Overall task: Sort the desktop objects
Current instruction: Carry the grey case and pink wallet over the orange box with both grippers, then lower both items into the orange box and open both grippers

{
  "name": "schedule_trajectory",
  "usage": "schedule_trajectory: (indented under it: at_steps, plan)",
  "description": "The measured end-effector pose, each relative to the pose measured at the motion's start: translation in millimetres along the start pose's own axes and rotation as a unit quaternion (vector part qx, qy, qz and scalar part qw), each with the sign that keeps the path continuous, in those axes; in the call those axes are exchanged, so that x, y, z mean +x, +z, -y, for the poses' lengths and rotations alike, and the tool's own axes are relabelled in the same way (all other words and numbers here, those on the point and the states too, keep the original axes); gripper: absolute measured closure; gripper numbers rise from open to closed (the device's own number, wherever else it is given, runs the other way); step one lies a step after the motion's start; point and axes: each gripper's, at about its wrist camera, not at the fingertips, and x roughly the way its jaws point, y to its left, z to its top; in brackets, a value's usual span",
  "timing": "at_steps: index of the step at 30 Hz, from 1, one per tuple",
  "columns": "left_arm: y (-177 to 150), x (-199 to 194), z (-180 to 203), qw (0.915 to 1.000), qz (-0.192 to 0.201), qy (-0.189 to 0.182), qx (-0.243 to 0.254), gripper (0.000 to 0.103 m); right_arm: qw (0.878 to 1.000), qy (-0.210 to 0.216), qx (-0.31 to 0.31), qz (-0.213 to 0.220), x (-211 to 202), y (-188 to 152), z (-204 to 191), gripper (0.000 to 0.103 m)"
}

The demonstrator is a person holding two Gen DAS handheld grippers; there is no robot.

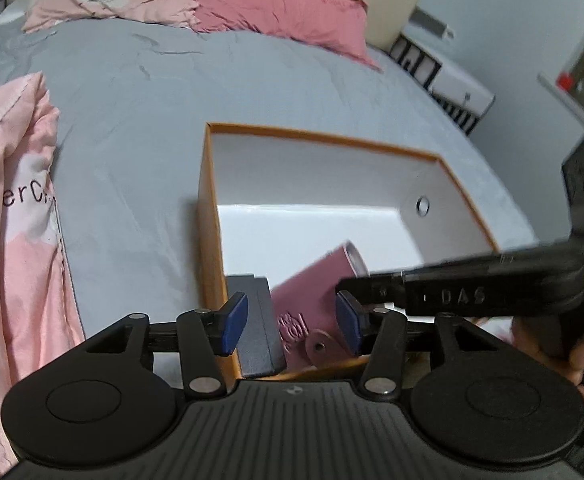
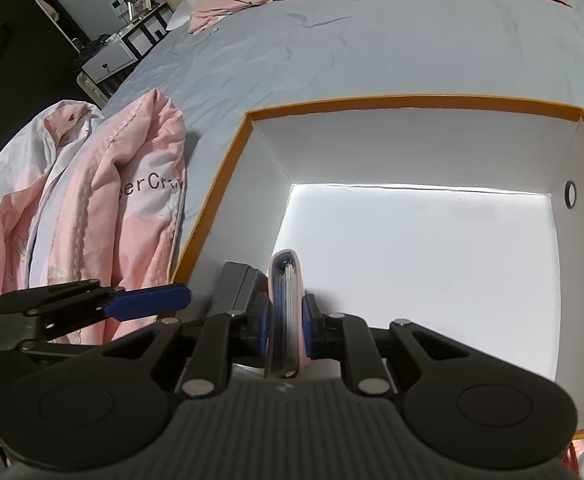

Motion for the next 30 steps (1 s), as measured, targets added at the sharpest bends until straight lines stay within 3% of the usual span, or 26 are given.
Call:
schedule_trajectory:
  at_steps: [5,14,30]
  plan:
    - [5.4,-4.4,-22.0,0.9972,0.014,-0.034,-0.065,0.047,1.0,-0.012,-0.003,-0.01,0.9,-0.5,1.3,0.085]
    - [6.9,-5.8,-37.3,0.9934,0.032,0.005,-0.11,0.049,1.0,-0.015,0.002,-0.026,15.8,1.5,-14.3,0.085]
    - [2.9,-1.6,-41.6,0.9925,0.029,0.007,-0.118,0.049,0.994,0.037,0.092,-0.048,23.1,6.7,-16.9,0.071]
